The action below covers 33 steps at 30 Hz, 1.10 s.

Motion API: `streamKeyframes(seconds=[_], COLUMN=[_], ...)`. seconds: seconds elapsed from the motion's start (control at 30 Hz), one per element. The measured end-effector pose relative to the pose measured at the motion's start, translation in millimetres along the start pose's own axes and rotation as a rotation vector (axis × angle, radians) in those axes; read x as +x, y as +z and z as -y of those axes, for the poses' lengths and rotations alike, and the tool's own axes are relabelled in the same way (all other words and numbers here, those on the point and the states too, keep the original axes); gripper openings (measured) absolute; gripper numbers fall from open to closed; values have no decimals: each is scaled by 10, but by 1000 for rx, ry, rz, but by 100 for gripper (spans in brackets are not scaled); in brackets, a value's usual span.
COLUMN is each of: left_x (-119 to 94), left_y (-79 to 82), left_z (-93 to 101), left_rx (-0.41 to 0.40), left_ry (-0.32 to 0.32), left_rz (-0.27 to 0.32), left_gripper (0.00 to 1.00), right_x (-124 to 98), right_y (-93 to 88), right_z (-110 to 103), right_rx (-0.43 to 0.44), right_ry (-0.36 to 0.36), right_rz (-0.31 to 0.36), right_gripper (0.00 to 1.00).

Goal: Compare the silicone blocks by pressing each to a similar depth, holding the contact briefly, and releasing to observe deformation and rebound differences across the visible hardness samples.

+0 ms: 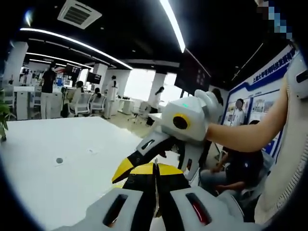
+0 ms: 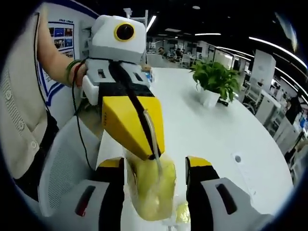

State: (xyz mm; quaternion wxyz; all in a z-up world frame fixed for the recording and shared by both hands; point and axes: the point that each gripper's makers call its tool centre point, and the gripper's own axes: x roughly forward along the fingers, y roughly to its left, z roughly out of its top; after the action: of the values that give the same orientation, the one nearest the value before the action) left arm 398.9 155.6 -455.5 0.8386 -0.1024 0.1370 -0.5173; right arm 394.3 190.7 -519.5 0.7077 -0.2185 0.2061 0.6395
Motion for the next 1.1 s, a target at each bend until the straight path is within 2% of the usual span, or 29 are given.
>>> streamKeyframes(seconds=[0.33,0.57,0.73,0.9,1.1], left_x=[-70,-109,-137,-167,-189], left_y=[-64,-122,-152,-172,-224], left_z=[-159,-197,-253,-296,-346], left_rx=[-43,-55,-67,-79,-97], left_ry=[47,63,83,100,124], left_rz=[7,3,4,10,9], left_gripper=[0,0,0,0,0], right_x=[-75,-161,-237,-318,-404], right_y=[95,115,165,151,109], right_z=[8,32,55,13,-5], right_rx=[0,27,45,81,117], right_ry=[-40,-78,-127,-165,-211], right_rz=[65,103,162,208,242], right_gripper=[50,52,53,56,57])
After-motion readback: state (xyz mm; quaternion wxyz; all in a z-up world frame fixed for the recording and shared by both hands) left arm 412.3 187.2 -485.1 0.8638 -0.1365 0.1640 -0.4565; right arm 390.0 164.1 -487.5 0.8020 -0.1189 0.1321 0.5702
